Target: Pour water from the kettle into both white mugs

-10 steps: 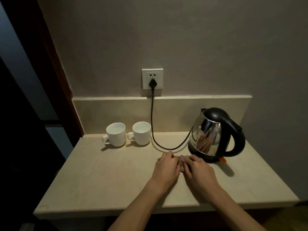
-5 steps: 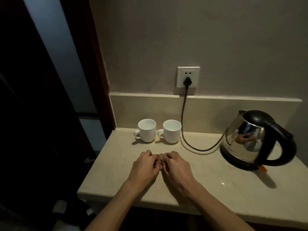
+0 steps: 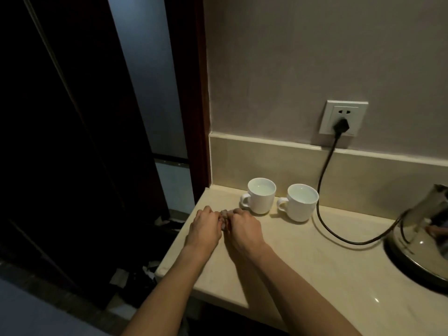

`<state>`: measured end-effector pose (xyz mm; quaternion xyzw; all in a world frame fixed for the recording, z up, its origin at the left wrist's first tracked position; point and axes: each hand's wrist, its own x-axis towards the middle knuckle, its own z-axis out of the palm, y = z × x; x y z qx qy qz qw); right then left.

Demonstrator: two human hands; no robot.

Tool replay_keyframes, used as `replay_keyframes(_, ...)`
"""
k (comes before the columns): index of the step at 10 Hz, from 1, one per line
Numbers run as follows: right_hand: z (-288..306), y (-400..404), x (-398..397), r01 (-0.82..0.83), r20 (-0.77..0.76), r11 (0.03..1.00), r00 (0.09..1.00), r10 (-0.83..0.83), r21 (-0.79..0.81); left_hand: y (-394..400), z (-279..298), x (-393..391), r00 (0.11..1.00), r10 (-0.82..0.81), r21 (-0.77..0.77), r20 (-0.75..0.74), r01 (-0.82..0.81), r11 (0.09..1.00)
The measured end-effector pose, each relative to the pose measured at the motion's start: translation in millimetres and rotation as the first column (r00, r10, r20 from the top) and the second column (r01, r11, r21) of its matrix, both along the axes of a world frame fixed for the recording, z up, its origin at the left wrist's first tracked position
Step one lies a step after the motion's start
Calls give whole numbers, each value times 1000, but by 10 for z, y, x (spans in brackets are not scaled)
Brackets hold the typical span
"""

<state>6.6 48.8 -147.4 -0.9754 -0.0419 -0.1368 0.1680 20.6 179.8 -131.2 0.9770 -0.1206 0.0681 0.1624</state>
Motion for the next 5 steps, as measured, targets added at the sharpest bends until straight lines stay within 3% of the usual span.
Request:
replay_keyframes(1,5,-9,1,-17,-15,1000,1000,17,9,-14,-4,-8,1000,8,18,-15,-8,1000)
replay_keyframes(3,131,-213,-286,-80,-33,996,996,82,47,-99,166,-151,992,0,198,-127,26,980)
replay_keyframes(5,478,-793,-572,57,-117,983,990,-78,-175,-471,510,-371,988,2,275,-154,41,961)
